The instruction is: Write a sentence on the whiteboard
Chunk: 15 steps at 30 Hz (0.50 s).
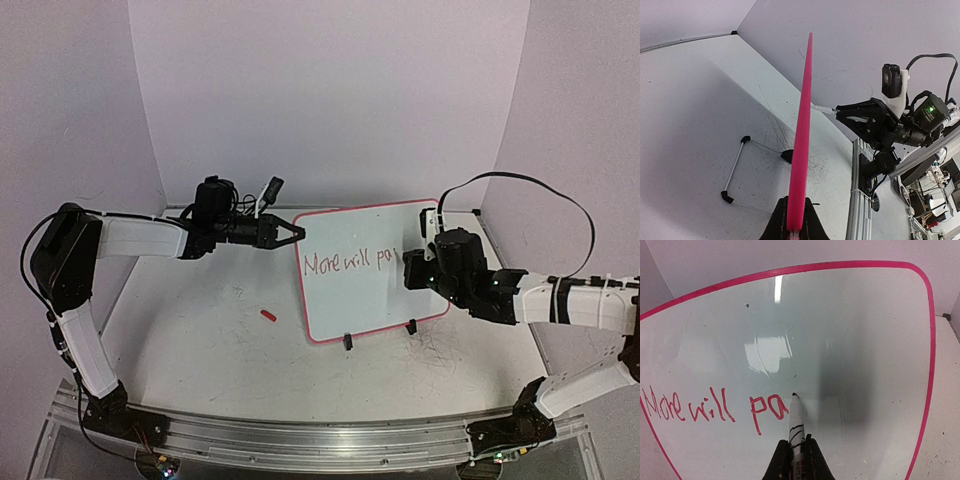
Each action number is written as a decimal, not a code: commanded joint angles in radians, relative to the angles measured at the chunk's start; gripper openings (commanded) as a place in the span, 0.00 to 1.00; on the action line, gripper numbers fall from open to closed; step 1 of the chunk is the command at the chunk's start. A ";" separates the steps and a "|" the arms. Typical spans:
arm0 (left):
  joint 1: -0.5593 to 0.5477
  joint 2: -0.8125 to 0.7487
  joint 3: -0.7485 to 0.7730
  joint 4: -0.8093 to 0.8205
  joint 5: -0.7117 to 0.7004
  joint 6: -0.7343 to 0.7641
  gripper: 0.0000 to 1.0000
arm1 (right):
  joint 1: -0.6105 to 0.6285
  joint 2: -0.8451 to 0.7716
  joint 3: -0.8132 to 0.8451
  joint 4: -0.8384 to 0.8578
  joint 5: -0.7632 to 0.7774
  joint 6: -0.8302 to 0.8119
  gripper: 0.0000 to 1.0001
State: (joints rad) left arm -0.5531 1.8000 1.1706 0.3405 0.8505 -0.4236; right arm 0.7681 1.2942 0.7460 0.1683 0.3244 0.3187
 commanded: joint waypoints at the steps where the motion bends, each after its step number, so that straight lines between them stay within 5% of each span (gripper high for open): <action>1: -0.017 -0.019 0.025 -0.054 -0.019 -0.002 0.00 | -0.006 0.008 0.032 0.026 0.001 0.003 0.00; 15: -0.017 -0.017 0.026 -0.054 -0.017 -0.003 0.00 | -0.006 -0.028 -0.015 -0.019 -0.017 0.030 0.00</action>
State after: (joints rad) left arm -0.5533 1.8000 1.1706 0.3407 0.8505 -0.4236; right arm 0.7681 1.2926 0.7450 0.1651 0.3051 0.3294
